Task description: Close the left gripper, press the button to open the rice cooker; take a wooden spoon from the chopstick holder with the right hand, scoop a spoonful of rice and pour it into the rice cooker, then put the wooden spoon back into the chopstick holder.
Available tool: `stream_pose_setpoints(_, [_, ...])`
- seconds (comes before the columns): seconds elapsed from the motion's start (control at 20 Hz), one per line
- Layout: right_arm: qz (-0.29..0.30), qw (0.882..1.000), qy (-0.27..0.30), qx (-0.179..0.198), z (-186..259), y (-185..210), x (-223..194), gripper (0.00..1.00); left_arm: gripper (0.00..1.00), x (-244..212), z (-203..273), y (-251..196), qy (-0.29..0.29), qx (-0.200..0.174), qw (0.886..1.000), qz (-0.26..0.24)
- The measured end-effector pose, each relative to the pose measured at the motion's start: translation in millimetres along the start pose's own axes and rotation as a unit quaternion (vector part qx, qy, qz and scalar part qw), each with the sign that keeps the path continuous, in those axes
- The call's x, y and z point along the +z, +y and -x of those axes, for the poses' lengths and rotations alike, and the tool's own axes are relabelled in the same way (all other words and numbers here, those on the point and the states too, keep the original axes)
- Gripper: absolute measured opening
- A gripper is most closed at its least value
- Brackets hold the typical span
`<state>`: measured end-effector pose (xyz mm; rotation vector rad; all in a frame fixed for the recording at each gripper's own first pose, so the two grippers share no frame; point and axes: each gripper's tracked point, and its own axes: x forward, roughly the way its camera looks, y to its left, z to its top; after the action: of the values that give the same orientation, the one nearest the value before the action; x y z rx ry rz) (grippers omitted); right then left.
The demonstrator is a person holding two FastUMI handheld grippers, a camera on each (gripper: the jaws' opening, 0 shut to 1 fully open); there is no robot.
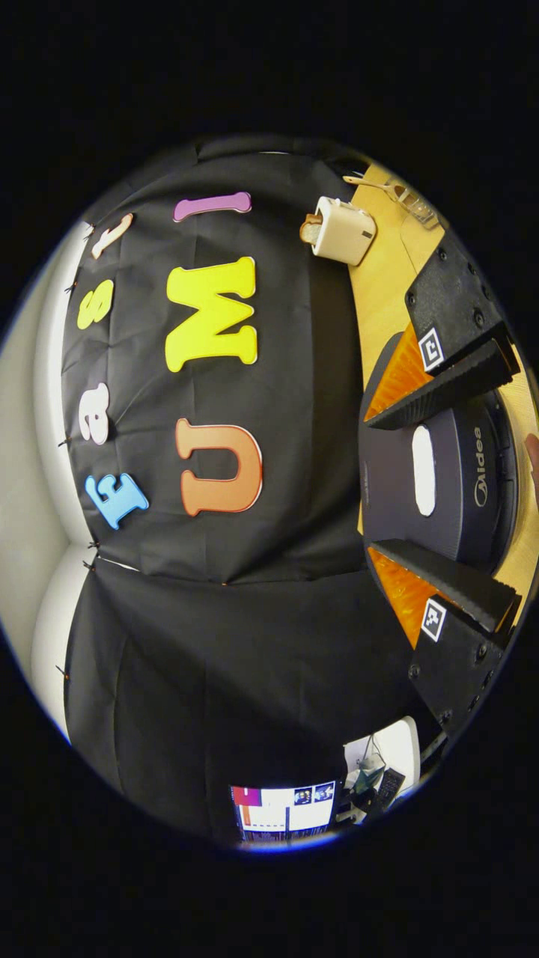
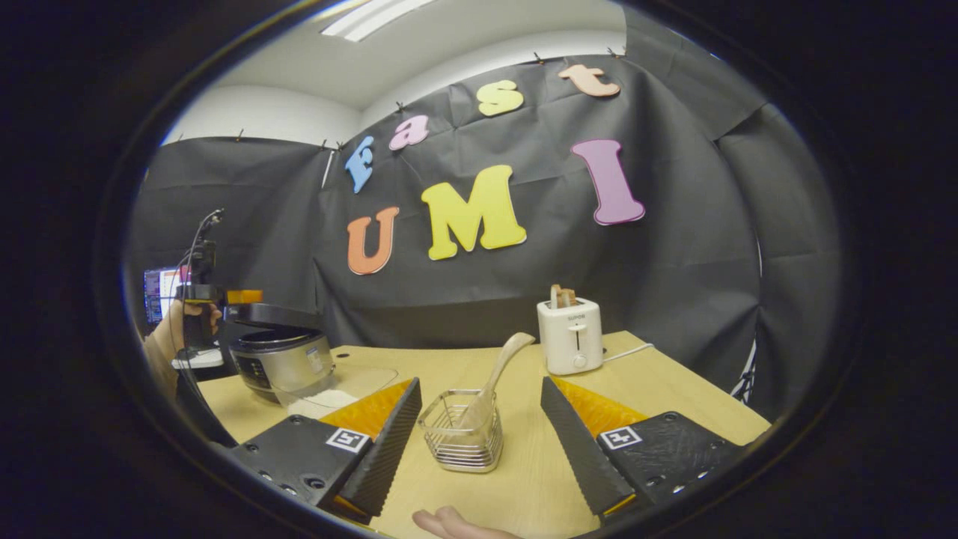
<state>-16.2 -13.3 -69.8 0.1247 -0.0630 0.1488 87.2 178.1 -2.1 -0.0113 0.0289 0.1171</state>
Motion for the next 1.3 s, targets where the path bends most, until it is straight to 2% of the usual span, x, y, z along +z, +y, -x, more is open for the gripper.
stream_pose_setpoints(0.05, [0.001, 1.0, 0.0, 0.001, 0, 1, 0, 0.91, 0.94, -7, 3, 0, 0.006, -0.001, 1.0, 0.0])
stream_pose_setpoints(0.15, [0.0, 1.0, -0.001, 0.004, 0, 5, 0, 0.91, 0.94, -14, 5, -1, 0.008, 0.0, 1.0, -0.001])
stream_pose_setpoints(0.2, [-0.001, 1.0, 0.0, 0.005, 0, 7, 0, 0.95, 0.94, -14, 7, -2, 0.01, 0.003, 1.0, -0.002])
stream_pose_setpoints(0.35, [0.0, 1.0, 0.007, 0.01, -4, 15, -4, 0.95, 0.94, -23, 10, -3, 0.012, 0.008, 1.0, -0.005])
stream_pose_setpoints(0.4, [0.001, 1.0, 0.008, 0.012, -4, 18, -5, 0.91, 0.94, -26, 11, -4, 0.014, 0.008, 1.0, -0.006])
stream_pose_setpoints(0.45, [0.003, 1.0, 0.009, 0.015, -4, 21, -5, 0.91, 0.94, -28, 13, -5, 0.016, 0.009, 1.0, -0.005])
stream_pose_setpoints(0.5, [0.006, 1.0, 0.009, 0.017, -4, 24, -6, 0.95, 0.94, -30, 16, -5, 0.017, 0.01, 1.0, -0.004])
stream_pose_setpoints(0.6, [0.009, 1.0, 0.011, 0.02, -5, 27, -8, 0.95, 0.94, -33, 22, -6, 0.019, 0.014, 1.0, -0.005])
stream_pose_setpoints(0.65, [0.01, 1.0, 0.012, 0.02, -7, 28, -9, 0.91, 0.94, -31, 26, -6, 0.013, 0.016, 1.0, -0.005])
stream_pose_setpoints(0.7, [0.01, 1.0, 0.012, 0.021, -8, 30, -9, 0.96, 0.94, -32, 29, -7, 0.011, 0.019, 1.0, -0.006])
stream_pose_setpoints(0.95, [0.01, 0.999, 0.017, 0.032, -11, 42, -14, 0.96, 0.92, -34, 33, -8, 0.001, 0.036, 0.999, -0.003])
stream_pose_setpoints(1.05, [0.017, 0.999, 0.018, 0.031, -10, 43, -16, 0.96, 0.91, -45, 35, -10, 0.018, 0.037, 0.999, 0.005])
stream_pose_setpoints(1.1, [0.02, 0.999, 0.016, 0.029, -9, 41, -16, 0.91, 0.92, -40, 36, -10, 0.006, 0.039, 0.999, 0.002])
stream_pose_setpoints(1.15, [0.022, 0.999, 0.014, 0.028, -10, 41, -17, 0.96, 0.99, -43, 35, -10, 0.01, 0.04, 0.999, -0.001])
stream_pose_setpoints(1.2, [0.022, 0.999, 0.015, 0.028, -10, 42, -17, 0.95, 0.91, -41, 35, -10, 0.001, 0.042, 0.999, 0.001])
stream_pose_setpoints(1.3, [0.021, 0.999, 0.02, 0.029, -9, 43, -21, 0.95, 0.9, -40, 40, -10, -0.014, 0.046, 0.999, -0.002])
